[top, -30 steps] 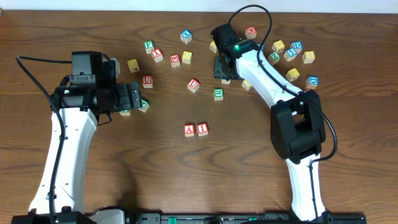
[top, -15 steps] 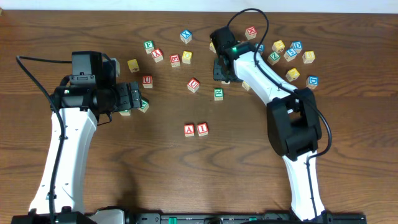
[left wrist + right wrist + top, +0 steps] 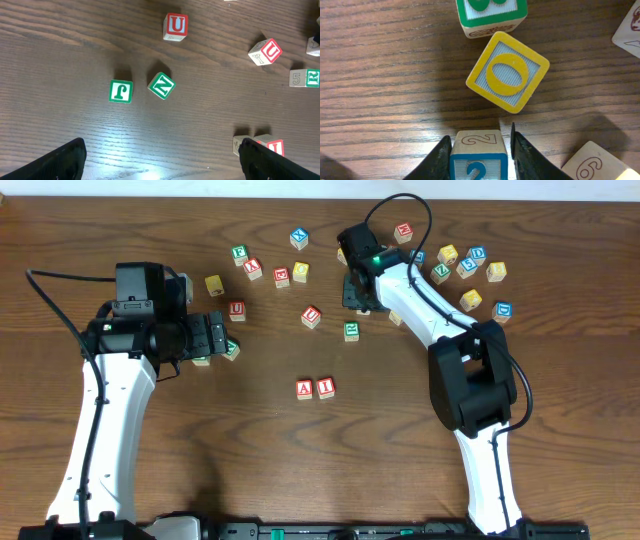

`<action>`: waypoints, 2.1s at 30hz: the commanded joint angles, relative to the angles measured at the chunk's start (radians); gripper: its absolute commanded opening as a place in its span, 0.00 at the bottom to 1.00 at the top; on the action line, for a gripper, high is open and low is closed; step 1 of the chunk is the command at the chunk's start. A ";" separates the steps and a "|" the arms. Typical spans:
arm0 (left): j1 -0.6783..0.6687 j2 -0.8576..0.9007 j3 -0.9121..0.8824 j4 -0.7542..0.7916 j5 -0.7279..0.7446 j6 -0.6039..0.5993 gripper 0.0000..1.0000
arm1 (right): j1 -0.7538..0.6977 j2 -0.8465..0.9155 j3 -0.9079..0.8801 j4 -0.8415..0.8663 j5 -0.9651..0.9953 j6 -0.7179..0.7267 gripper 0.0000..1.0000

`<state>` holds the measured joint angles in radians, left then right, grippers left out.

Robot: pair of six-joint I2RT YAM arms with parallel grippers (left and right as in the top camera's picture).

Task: Spell out AI2
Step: 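Lower the right gripper and close it on the blue 2 block, then lift the blue 2 block and carry it toward the AI blocks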

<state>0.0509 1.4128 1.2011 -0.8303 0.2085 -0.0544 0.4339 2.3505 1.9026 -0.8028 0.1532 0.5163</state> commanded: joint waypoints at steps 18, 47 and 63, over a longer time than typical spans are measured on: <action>0.003 0.008 -0.005 -0.003 0.009 0.009 0.96 | 0.013 0.004 0.015 -0.028 0.013 0.020 0.24; 0.003 0.008 -0.005 -0.003 0.009 0.009 0.96 | 0.058 -0.447 -0.026 -0.400 0.016 -0.087 0.07; 0.003 0.008 -0.005 -0.003 0.009 0.009 0.96 | 0.170 -0.826 -0.671 -0.061 -0.047 0.071 0.21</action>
<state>0.0509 1.4128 1.2011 -0.8307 0.2119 -0.0544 0.5743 1.5387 1.2804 -0.8825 0.1188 0.5331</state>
